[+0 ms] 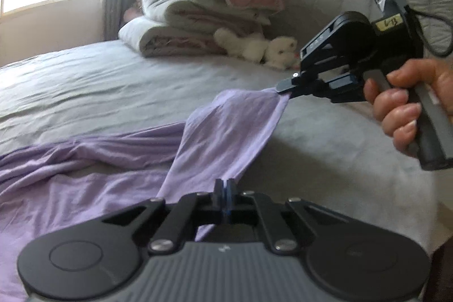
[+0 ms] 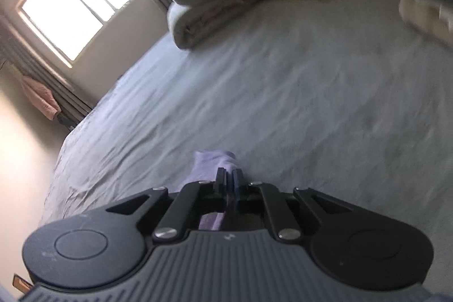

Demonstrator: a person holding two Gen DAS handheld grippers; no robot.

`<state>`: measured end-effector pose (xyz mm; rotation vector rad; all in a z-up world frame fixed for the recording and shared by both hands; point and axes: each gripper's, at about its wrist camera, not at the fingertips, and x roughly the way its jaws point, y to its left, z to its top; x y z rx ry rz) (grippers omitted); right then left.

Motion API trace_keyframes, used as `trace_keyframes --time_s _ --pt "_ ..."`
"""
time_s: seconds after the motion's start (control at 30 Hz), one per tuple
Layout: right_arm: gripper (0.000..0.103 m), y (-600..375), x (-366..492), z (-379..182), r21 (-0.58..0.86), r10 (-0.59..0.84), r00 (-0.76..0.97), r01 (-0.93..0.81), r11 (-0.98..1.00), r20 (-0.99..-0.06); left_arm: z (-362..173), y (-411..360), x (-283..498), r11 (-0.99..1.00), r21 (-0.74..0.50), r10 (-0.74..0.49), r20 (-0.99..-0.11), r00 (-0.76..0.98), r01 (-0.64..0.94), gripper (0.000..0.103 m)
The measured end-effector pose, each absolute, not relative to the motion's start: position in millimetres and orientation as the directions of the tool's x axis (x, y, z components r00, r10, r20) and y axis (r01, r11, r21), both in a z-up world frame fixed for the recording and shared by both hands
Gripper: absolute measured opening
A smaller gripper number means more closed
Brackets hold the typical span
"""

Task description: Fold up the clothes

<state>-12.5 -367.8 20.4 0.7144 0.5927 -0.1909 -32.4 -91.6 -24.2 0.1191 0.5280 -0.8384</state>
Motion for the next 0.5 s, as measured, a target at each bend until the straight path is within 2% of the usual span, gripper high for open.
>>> trace_keyframes --time_s 0.2,0.4,0.5 --pt "0.008 -363 -37 48 0.474 -0.023 0.833 0.337 0.813 -0.552 -11 -82 -52 0.604 -0.181 -0.749 -0.461 0.475 0.776 0.001" --pt "0.007 -357 -70 61 0.364 -0.062 0.827 0.312 0.878 -0.559 -10 -75 -66 0.573 -0.162 -0.758 -0.478 0.445 0.803 0.001" --pt "0.003 -358 -80 60 0.302 -0.099 0.816 0.321 0.898 -0.57 -11 -71 -74 0.564 -0.151 -0.754 -0.494 0.432 0.812 0.001"
